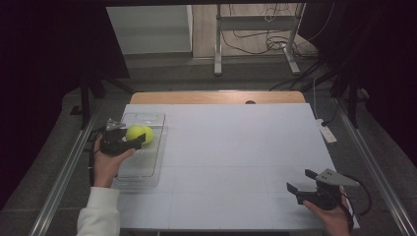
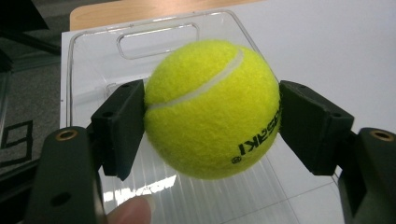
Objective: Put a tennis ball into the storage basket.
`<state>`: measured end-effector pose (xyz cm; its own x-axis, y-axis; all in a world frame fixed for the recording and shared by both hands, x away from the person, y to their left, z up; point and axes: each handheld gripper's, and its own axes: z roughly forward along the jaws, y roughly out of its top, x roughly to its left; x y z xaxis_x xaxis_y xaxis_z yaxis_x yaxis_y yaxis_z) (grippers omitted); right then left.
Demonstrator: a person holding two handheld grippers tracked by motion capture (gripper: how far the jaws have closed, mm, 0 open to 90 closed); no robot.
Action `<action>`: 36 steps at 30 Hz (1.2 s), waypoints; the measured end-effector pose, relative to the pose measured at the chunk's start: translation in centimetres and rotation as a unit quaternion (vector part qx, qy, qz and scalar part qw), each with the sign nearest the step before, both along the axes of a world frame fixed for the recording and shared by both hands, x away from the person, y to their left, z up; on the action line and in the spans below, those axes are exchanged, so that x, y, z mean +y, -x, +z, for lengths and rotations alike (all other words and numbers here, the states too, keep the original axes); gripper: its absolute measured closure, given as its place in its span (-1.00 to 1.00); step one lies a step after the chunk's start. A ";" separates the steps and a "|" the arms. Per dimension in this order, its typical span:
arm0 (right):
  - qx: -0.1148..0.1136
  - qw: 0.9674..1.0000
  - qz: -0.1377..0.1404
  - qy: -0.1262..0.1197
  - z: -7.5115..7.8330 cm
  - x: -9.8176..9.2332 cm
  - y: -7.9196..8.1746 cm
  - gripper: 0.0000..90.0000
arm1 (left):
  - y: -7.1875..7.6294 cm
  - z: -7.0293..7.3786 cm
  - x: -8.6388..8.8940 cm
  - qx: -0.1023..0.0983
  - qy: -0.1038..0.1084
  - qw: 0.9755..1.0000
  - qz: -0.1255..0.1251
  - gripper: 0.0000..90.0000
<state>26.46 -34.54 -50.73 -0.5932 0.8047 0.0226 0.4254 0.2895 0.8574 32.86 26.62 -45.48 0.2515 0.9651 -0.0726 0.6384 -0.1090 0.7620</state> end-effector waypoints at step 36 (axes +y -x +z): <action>0.000 1.000 0.000 0.003 0.0 0.0 -0.1 -0.75 | 0.0 -1.5 0.8 0.048 -0.028 0.998 0.019 -0.39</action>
